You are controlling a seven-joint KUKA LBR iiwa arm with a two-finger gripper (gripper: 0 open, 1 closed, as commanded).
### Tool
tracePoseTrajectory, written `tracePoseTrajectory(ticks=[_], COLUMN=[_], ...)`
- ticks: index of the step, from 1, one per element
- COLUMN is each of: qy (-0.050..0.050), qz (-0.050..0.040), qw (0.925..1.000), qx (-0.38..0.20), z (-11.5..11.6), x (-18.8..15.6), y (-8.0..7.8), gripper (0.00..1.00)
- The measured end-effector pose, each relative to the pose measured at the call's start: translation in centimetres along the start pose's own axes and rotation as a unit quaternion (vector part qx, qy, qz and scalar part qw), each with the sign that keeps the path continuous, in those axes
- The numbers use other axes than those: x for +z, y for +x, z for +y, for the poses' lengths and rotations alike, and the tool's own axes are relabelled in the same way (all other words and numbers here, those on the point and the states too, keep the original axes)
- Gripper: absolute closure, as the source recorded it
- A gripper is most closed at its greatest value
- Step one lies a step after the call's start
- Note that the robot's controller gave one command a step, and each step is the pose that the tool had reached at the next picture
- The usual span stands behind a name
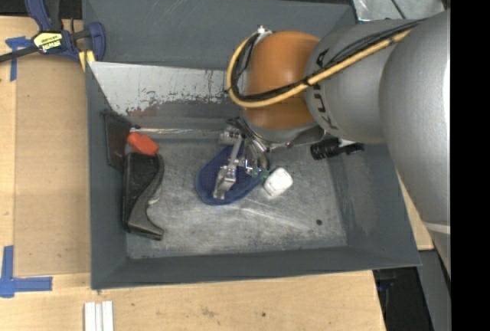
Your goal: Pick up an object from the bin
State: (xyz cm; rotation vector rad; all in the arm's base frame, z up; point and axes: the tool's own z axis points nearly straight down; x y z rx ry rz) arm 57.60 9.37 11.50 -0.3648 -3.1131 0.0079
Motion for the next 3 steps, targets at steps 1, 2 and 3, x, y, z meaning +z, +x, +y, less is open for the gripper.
tracePoseTrajectory(ticks=[1,2,3], qy=[-0.009,-0.009,-0.004], qz=[-0.0026,-0.0038,-0.0089], qw=[0.9979,0.998,0.9998], qx=[0.064,0.062,-0.015], z=[-2.7,-2.6,-2.7], x=[3.8,3.6,-11.7], y=[-1.7,-1.8,-1.9], gripper=[0.0,1.0,1.0])
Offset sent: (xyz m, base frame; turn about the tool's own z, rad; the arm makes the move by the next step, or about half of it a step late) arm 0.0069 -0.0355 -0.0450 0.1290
